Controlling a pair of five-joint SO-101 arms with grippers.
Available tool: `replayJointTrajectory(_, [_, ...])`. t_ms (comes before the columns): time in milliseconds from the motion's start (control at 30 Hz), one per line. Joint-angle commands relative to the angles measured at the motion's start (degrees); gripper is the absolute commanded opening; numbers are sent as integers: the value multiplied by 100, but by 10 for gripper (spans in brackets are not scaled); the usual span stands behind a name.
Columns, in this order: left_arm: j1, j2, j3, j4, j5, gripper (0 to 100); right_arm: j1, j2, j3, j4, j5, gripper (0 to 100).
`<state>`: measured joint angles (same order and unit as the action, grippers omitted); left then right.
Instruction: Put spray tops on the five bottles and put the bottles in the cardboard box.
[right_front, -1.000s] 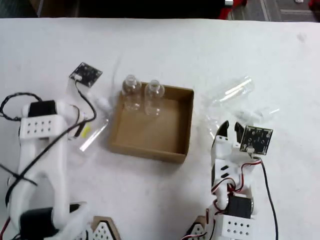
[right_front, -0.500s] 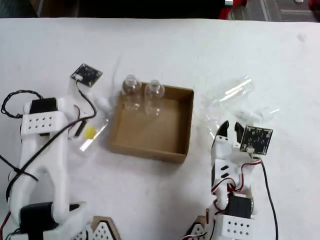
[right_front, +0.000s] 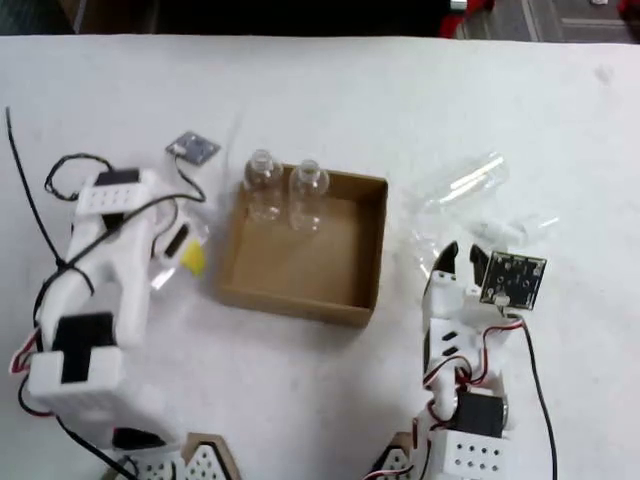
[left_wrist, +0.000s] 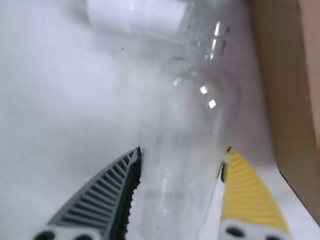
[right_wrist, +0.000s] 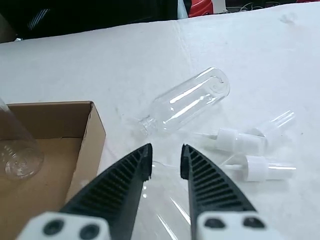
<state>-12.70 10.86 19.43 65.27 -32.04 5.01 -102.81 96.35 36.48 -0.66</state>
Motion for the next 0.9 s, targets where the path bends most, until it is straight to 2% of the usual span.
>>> replayJointTrajectory(0, [-13, 268, -378, -105, -53, 163, -66, -4, 53, 22, 62, 84])
replayJointTrajectory(167, [-189, 259, -387, 26, -149, 46, -66, -4, 53, 13, 62, 84])
replayJointTrajectory(300, [-470, 259, -387, 422, -659, 38, -75, -4, 53, 4, 62, 84])
replayJointTrajectory(567, [-1833, 251, -1002, 545, -747, 38, -75, -4, 53, 4, 62, 84])
replayJointTrajectory(700, [-2123, 251, -1556, 1240, -1073, 38, -75, -4, 53, 4, 62, 84])
replayJointTrajectory(800, [-2026, 286, -1855, 1978, -1380, 41, -75, -4, 53, 4, 62, 84])
replayJointTrajectory(867, [-1912, 295, -1899, 2189, -1486, 42, -75, -4, 53, 4, 62, 84])
